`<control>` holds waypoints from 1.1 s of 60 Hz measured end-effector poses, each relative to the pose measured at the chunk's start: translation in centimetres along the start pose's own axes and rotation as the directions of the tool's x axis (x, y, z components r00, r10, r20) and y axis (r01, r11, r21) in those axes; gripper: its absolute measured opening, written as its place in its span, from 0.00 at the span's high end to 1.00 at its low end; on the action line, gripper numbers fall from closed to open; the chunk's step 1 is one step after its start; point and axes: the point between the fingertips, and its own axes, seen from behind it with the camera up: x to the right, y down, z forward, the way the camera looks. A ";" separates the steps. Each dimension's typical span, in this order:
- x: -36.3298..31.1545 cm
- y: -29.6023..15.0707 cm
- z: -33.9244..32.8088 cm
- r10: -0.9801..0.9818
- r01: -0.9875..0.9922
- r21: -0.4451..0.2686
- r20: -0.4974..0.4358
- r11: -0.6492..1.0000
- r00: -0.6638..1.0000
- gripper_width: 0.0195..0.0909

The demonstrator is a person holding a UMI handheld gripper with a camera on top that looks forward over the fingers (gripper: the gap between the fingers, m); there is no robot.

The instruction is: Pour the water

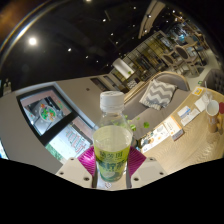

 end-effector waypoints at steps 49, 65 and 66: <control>24.9 -11.0 1.0 0.936 -0.935 -0.098 0.127 0.341 0.328 0.74; 24.5 -18.9 -4.2 0.324 -0.324 0.037 0.007 0.945 0.946 0.74; 24.8 -20.2 -5.1 0.268 -0.267 0.053 -0.003 0.962 0.963 0.74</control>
